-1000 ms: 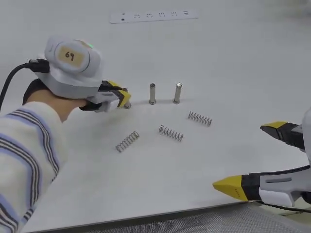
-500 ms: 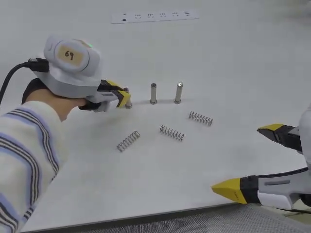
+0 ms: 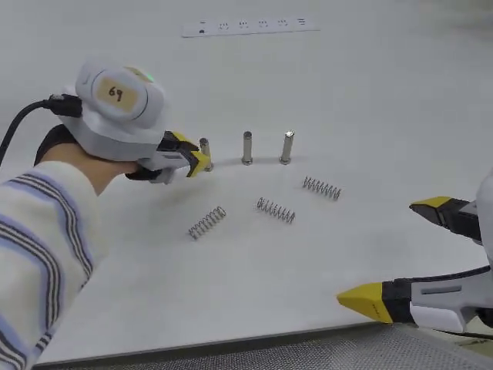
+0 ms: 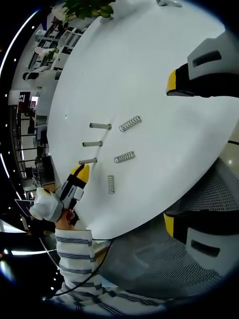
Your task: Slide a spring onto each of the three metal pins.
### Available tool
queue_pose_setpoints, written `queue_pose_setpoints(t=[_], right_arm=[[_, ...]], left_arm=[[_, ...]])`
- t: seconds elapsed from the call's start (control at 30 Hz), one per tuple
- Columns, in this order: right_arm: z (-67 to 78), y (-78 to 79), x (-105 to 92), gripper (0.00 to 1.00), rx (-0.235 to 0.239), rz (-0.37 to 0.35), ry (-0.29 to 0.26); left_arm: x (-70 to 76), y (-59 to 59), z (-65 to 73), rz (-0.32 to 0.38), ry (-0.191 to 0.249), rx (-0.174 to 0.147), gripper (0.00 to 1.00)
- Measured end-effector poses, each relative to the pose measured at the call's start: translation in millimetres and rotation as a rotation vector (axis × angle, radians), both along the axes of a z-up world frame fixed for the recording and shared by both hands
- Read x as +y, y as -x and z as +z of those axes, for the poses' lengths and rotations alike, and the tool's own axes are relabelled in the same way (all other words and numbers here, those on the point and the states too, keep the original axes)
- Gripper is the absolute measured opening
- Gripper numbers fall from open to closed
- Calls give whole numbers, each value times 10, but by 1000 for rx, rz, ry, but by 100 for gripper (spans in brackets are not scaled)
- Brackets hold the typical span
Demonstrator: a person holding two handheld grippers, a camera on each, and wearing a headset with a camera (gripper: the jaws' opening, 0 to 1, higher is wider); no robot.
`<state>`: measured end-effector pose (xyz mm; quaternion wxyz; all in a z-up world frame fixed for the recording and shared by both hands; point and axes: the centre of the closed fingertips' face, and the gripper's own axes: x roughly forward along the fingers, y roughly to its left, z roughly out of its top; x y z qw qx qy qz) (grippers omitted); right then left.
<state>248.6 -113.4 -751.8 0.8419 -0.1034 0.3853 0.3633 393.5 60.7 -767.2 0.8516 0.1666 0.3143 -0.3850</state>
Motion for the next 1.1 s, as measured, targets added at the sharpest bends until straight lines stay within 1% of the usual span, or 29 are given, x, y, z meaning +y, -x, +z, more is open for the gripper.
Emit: queue_pose_setpoints(t=[0.07,0.13,0.23,0.37,0.43,0.47,0.57,0.63,0.77,0.83,0.87,0.9,0.93,1.0,1.1], right_arm=[[3,-2,-3,94,0,-2,0],[4,-2,-4,94,-1,-3,-1],[-4,6,-1,94,2,-1,1],[-8,10,9,96,4,-3,-1],[-6,6,14,96,3,-5,-3],[-4,2,16,96,3,-7,-5],[-4,-2,19,96,2,-8,-6],[-5,-5,15,97,2,-11,-6],[-9,-8,6,97,4,-12,-6],[-7,-17,-3,98,2,-13,-5],[-6,-22,-6,98,2,-15,-6],[-2,-26,-5,98,2,-15,-8],[1,-28,-4,99,2,-14,-10],[6,-31,-1,100,2,-14,-14],[17,-46,-6,100,-2,-17,-18]], left_arm=[[-13,34,10,-1,15,9,6],[-9,53,30,5,28,4,7],[7,95,44,16,47,12,10],[34,164,38,19,52,21,14],[32,214,39,17,76,37,15],[18,242,51,19,105,47,15],[17,296,61,17,134,61,17],[27,334,53,8,129,62,19],[39,390,57,-4,141,69,22],[31,415,66,-20,137,49,27],[29,428,69,-26,135,44,30],[25,435,85,-31,136,28,31],[24,446,93,-33,139,24,31],[19,476,94,-38,144,31,30],[26,517,78,-43,141,39,33]])
